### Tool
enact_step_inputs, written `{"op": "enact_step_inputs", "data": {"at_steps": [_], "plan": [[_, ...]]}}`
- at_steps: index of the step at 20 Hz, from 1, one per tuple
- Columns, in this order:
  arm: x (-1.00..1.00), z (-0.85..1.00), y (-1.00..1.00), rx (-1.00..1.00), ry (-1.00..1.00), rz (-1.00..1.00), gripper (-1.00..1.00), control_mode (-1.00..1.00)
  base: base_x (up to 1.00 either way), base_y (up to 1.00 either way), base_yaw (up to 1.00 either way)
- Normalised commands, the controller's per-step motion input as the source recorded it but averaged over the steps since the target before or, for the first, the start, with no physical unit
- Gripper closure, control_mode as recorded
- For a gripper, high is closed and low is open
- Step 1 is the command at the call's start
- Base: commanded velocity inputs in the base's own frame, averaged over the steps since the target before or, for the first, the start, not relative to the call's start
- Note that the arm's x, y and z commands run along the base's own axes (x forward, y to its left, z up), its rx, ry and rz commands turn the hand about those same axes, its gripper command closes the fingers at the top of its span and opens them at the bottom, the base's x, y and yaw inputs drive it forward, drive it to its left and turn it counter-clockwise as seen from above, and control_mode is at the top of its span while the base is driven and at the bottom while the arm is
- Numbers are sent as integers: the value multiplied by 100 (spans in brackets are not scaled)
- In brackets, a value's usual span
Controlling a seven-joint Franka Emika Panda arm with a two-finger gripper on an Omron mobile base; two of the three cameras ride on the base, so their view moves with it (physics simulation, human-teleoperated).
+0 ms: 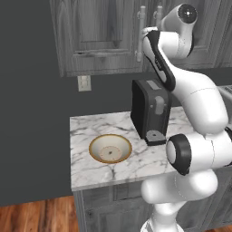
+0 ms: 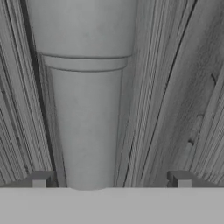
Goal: Open the cabinet and setup a tea strainer by placing it in the bowl upright.
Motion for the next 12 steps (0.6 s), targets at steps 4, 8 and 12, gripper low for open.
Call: {"op": "enact_step_inputs", "data": {"at_steps": [4,8,12], "plan": [[44,-9,0,0,-6,0,100,-100,0,0,0],[51,-2,0,0,0,0,100,-100,0,0,0],[38,0,-2,0,0,5,100,-100,0,0,0]]}}
